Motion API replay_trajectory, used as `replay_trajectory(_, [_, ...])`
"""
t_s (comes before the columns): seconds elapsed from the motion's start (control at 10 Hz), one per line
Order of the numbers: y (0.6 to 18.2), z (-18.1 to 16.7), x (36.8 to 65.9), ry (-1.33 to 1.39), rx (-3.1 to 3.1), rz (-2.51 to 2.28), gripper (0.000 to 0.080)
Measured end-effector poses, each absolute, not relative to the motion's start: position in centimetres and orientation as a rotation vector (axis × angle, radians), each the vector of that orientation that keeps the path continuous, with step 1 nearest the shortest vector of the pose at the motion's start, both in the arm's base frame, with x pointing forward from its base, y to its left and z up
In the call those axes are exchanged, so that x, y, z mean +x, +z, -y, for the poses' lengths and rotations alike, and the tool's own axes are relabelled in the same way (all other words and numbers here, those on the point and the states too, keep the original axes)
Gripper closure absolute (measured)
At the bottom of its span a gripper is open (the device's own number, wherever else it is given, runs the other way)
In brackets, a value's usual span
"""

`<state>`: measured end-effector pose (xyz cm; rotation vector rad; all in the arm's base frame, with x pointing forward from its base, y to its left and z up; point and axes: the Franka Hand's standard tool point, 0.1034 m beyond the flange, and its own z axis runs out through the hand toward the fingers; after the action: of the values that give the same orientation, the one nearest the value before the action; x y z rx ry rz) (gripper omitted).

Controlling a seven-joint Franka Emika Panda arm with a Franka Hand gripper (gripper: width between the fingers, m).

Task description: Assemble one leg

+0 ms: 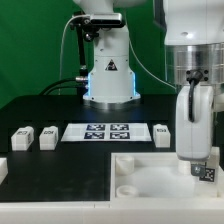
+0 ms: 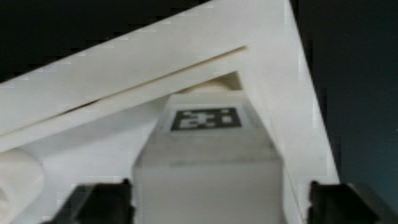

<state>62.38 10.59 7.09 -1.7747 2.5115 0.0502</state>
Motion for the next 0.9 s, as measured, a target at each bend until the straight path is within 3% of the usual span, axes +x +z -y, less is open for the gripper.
replay_trajectory(0.1, [7.1, -11.0, 62.3, 0.025, -1.945, -2.397, 0.0204])
replay_trajectory(0.3, [7.1, -11.7, 62.5, -0.023, -2.395, -1.957, 0.0162])
replay_trajectory(0.6, [7.0, -11.3, 62.5, -0.036, -2.632, -1.635, 0.0151])
replay_trajectory(0.9, [7.5, -12.3, 63.2, -0.127, -3.017, -0.754, 0.0151])
